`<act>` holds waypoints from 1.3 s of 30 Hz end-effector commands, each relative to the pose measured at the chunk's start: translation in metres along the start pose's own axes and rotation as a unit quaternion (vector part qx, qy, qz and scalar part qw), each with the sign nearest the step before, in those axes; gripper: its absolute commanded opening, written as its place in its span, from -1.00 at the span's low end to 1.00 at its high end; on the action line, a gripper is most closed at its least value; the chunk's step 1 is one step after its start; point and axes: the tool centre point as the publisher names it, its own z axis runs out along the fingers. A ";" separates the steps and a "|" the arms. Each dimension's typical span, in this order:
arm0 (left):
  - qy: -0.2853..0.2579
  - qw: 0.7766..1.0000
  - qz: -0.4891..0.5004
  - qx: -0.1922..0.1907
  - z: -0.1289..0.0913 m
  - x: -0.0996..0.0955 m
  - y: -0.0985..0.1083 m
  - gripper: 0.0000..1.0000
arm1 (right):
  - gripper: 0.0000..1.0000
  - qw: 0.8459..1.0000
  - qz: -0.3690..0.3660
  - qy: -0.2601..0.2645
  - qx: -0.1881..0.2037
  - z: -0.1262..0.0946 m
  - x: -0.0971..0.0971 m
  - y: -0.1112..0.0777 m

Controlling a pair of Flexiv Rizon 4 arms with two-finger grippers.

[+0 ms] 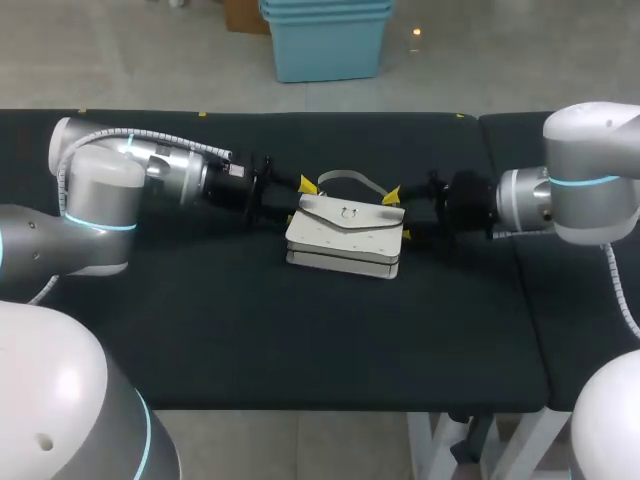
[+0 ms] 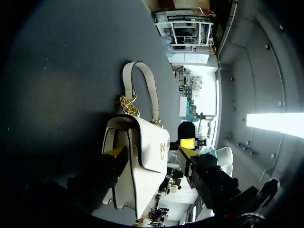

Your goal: Pick up the bag, open it, inspect its contents, close it, and place it on the opposite side

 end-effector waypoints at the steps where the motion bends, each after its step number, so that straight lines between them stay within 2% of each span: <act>1: -0.009 1.000 -0.024 -0.001 0.005 -0.006 -0.003 0.95 | 1.00 1.000 0.003 -0.001 0.003 0.003 -0.003 0.000; 2: -0.012 0.999 -0.032 -0.003 0.004 -0.007 -0.004 0.80 | 1.00 1.000 0.004 -0.002 0.004 0.003 -0.004 0.000; 3: -0.017 0.999 -0.040 -0.001 0.005 -0.008 -0.005 0.51 | 1.00 1.000 0.006 -0.004 0.004 0.004 -0.006 0.000; 5: -0.018 0.999 -0.047 -0.001 0.005 -0.010 -0.007 0.33 | 1.00 1.000 0.009 -0.005 0.004 0.004 -0.007 0.000; 7: -0.014 0.998 -0.054 0.002 0.004 -0.011 -0.009 -0.18 | 1.00 1.000 0.009 -0.006 0.004 0.004 -0.008 0.000; 8: -0.014 0.998 -0.055 0.003 0.003 -0.011 -0.010 -0.31 | 0.94 1.000 0.010 -0.006 0.004 0.004 -0.008 0.000; 9: -0.014 0.998 -0.058 0.009 0.003 -0.011 -0.011 -0.67 | 0.61 1.000 0.010 -0.006 0.003 0.004 -0.007 0.000; 10: -0.014 0.998 -0.059 0.010 0.003 -0.011 -0.012 -1.00 | -0.14 1.000 0.009 -0.006 0.002 0.003 -0.006 0.000; 11: -0.014 0.998 -0.060 0.010 0.002 -0.010 -0.013 -1.00 | -0.69 1.000 0.004 -0.007 0.002 0.002 -0.004 0.000; 12: -0.015 0.998 -0.060 0.013 0.002 -0.009 -0.014 -1.00 | -1.00 1.000 0.002 -0.007 0.002 0.002 -0.003 0.000; 18: -0.026 0.996 -0.083 0.017 0.002 -0.003 -0.015 -1.00 | -1.00 1.000 -0.005 -0.012 0.000 -0.001 0.003 0.000; 22: -0.060 0.993 -0.099 0.008 0.001 0.001 -0.010 -1.00 | -1.00 1.000 0.001 -0.024 0.009 -0.004 0.000 -0.001; 23: -0.067 0.993 -0.101 0.007 0.001 0.002 -0.009 -0.73 | -1.00 1.000 0.004 -0.028 0.010 -0.004 -0.001 -0.001; 24: -0.076 0.992 -0.104 0.006 0.000 0.003 -0.007 -0.07 | -0.26 1.000 0.004 -0.029 0.009 -0.004 -0.002 -0.001; 25: -0.080 0.991 -0.104 0.007 0.000 0.005 -0.005 0.43 | 0.46 0.999 0.005 -0.031 0.009 -0.005 -0.002 -0.002; 26: -0.085 0.991 -0.106 0.009 -0.001 0.005 -0.004 0.84 | 0.86 0.999 0.004 -0.032 0.009 -0.006 -0.003 -0.002; 27: -0.089 0.990 -0.108 0.010 -0.002 0.006 -0.002 1.00 | 1.00 0.999 0.004 -0.033 0.008 -0.008 -0.003 -0.003; 31: -0.090 0.990 -0.110 0.018 -0.005 0.006 0.003 1.00 | 1.00 0.999 0.002 -0.034 0.004 -0.011 -0.004 -0.005; 33: -0.089 0.989 -0.117 0.017 -0.005 0.005 0.005 0.79 | 1.00 0.999 0.002 -0.034 0.004 -0.012 -0.005 -0.006; 39: -0.088 0.987 -0.132 0.016 -0.005 -0.001 0.016 0.82 | 1.00 0.999 0.006 -0.036 0.001 -0.017 -0.010 -0.010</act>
